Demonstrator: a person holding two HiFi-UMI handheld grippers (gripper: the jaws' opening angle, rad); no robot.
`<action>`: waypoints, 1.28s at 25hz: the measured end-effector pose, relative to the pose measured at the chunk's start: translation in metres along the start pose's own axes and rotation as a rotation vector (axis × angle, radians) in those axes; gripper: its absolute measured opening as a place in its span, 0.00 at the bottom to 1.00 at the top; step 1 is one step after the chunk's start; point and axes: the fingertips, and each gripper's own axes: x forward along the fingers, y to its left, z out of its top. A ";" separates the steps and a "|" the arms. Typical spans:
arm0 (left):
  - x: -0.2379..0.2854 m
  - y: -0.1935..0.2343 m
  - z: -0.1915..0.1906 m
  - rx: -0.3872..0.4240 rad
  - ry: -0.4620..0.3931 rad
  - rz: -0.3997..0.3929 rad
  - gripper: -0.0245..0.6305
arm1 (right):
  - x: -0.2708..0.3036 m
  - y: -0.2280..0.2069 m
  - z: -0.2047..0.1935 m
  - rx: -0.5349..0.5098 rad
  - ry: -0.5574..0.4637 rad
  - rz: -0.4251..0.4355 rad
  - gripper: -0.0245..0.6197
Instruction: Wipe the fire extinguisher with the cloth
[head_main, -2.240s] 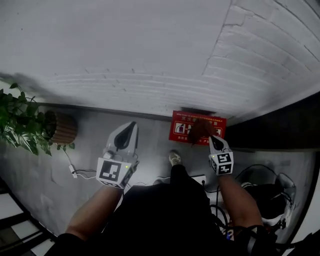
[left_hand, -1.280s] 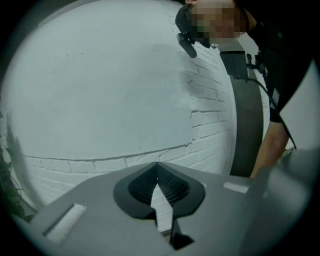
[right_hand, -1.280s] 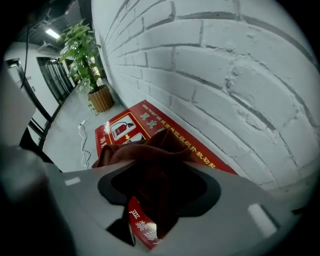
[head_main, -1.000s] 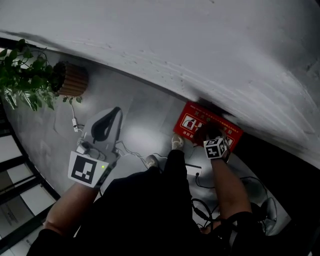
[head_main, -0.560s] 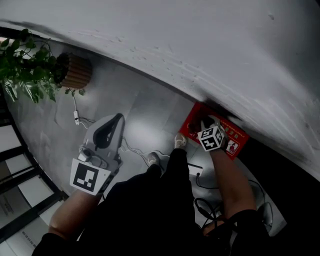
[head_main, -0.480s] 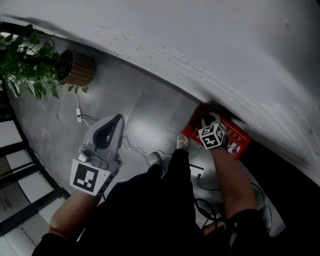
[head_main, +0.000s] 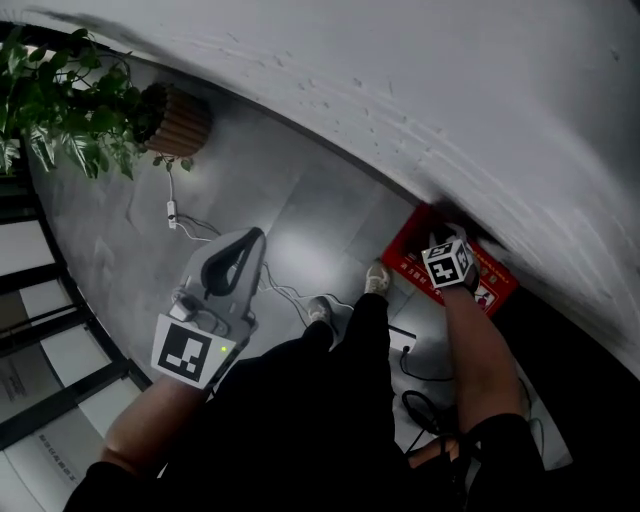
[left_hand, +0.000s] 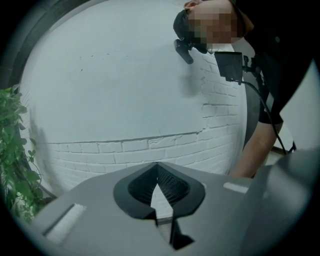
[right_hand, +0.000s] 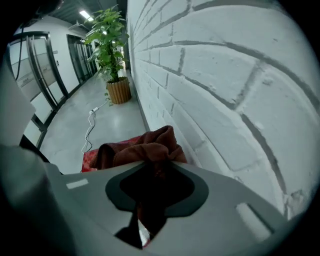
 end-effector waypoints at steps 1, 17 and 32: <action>0.000 -0.003 0.001 0.005 -0.001 -0.007 0.04 | -0.004 -0.005 -0.006 0.012 0.004 -0.003 0.16; 0.019 -0.042 0.013 0.024 -0.051 -0.114 0.04 | -0.099 -0.072 -0.221 0.317 0.187 -0.168 0.16; 0.001 -0.009 0.011 0.026 -0.055 -0.043 0.04 | -0.096 -0.053 -0.223 0.328 0.244 -0.264 0.15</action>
